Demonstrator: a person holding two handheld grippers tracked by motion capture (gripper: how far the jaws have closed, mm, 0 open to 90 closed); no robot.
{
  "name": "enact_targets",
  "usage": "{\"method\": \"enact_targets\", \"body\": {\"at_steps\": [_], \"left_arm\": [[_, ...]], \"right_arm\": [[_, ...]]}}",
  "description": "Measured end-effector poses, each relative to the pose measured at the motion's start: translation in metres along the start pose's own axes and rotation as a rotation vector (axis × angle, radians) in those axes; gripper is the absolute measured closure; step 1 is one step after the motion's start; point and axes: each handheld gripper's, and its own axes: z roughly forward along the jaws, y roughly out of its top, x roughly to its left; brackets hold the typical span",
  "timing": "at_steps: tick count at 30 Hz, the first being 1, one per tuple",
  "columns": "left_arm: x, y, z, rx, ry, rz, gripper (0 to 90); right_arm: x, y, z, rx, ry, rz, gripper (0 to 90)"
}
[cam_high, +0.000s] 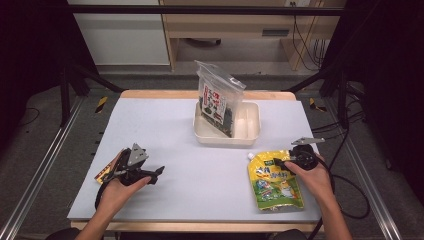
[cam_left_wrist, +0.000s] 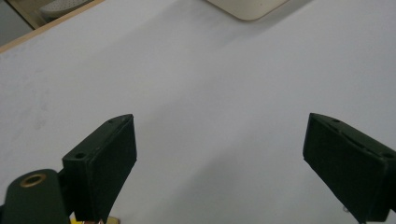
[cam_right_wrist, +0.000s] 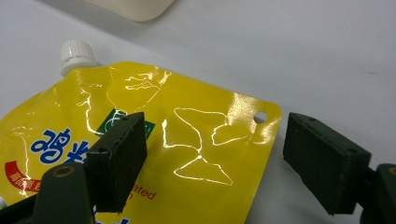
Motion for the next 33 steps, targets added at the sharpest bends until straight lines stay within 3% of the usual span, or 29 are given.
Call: {"method": "enact_targets", "body": {"at_steps": [15,22,33], "left_arm": [[0.0,0.0,0.0,0.001,0.003,0.005,9.6],[0.001,0.0,0.0,0.004,0.006,0.006,9.7],[0.001,0.0,-0.001,0.006,0.008,0.009,9.7]], "right_arm": [[0.001,-0.001,0.003,0.034,0.023,0.016,20.7],[0.007,0.001,-0.011,-0.022,0.019,-0.018,28.9],[0.018,0.003,-0.027,-0.052,0.015,-0.05,41.8]]}}
